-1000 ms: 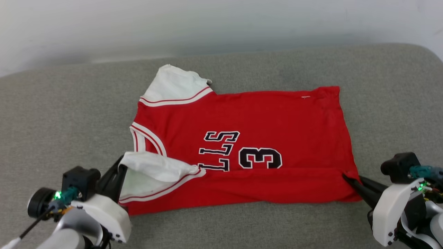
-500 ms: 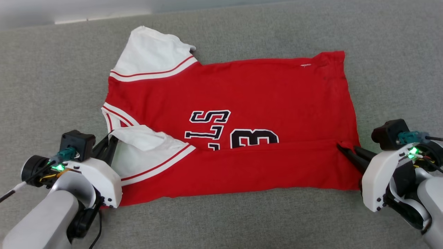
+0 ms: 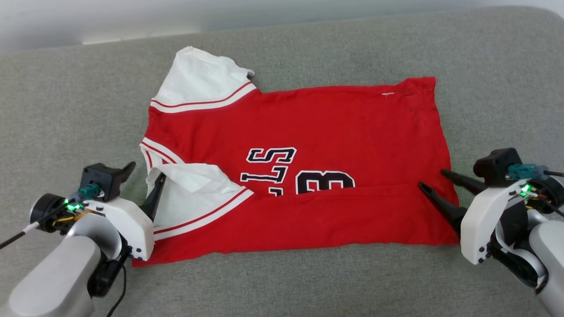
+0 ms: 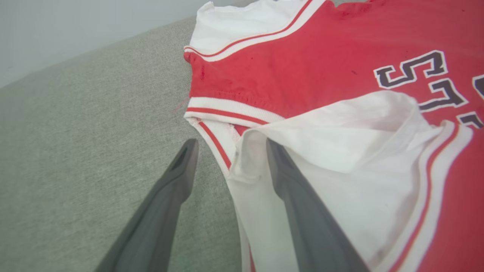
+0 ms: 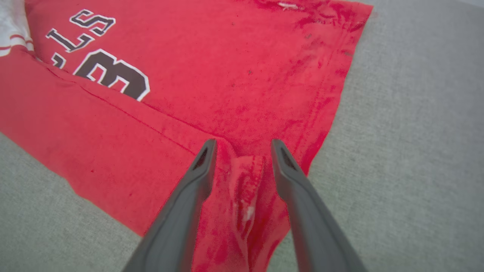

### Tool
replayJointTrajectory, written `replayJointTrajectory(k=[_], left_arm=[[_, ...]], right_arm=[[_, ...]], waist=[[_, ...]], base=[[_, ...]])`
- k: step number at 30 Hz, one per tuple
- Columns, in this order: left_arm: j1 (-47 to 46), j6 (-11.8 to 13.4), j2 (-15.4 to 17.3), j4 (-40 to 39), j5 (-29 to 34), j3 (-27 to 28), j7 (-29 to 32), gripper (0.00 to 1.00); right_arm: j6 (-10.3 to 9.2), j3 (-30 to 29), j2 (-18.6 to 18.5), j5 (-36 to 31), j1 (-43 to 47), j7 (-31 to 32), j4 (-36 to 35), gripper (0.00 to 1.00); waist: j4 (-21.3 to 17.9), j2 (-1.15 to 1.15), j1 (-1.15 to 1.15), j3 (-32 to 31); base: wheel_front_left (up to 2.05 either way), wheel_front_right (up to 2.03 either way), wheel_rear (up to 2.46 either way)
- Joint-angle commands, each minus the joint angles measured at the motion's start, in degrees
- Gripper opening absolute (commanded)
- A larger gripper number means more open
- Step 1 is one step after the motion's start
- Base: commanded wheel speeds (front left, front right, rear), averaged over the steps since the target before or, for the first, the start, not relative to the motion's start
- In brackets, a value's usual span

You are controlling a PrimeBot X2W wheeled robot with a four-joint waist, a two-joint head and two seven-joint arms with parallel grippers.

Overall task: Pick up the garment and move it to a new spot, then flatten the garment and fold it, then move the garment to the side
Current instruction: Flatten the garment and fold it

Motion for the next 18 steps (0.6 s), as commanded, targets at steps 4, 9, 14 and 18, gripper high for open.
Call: replayJointTrajectory(k=[4,9,14,18], left_arm=[[-1.3,-0.1,1.2,-1.4,0.3,0.0,1.4,1.0],[-2.6,-1.5,3.6,-4.8,-0.7,-1.6,8.9,1.0],[-4.7,-4.3,6.3,-8.0,-2.8,-3.8,20.0,1.0],[-5.8,-6.1,7.9,-9.0,-8.3,-3.9,29.9,1.0]], right_arm=[[-0.03,-1.2,-0.3,-0.4,0.9,-1.2,-1.6,1.0],[-0.03,-2.5,-0.2,-1.4,2.4,-0.7,-3.7,1.0],[-0.04,-3.5,-0.1,-2.2,3.5,0.6,-5.5,1.0],[-0.04,-4.1,0.3,-2.8,3.8,1.5,-6.9,1.0]], waist=[[0.8,0.0,-0.01,-2.4],[1.4,0.0,-0.01,-4.3],[1.5,0.0,-0.01,-5.0],[1.1,0.0,-0.01,-5.1]], base=[[0.0,0.0,0.0],[0.0,0.0,0.0],[0.0,0.0,0.0],[0.0,0.0,0.0]])
